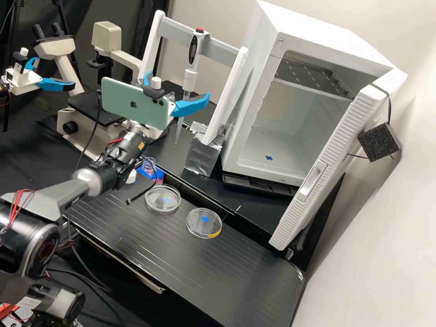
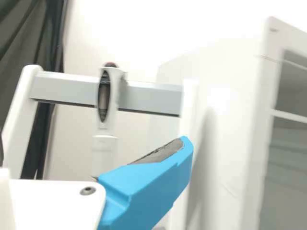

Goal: Use the pipette

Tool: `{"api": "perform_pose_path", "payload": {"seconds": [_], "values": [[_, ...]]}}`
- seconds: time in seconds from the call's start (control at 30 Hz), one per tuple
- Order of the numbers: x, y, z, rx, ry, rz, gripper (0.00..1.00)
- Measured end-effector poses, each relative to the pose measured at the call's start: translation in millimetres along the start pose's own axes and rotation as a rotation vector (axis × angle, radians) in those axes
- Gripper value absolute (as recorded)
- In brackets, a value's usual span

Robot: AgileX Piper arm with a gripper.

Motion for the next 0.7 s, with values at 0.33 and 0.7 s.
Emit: {"api": "perform_pose_path", "payload": {"seconds": [0.33,0.7], "values": [[49.2,-21.2,-3.1,-0.075,-0.075,-0.12,1.0],[84.3,-9.6,-1.8,-0.077,-0.106,-0.083,1.0]]}}
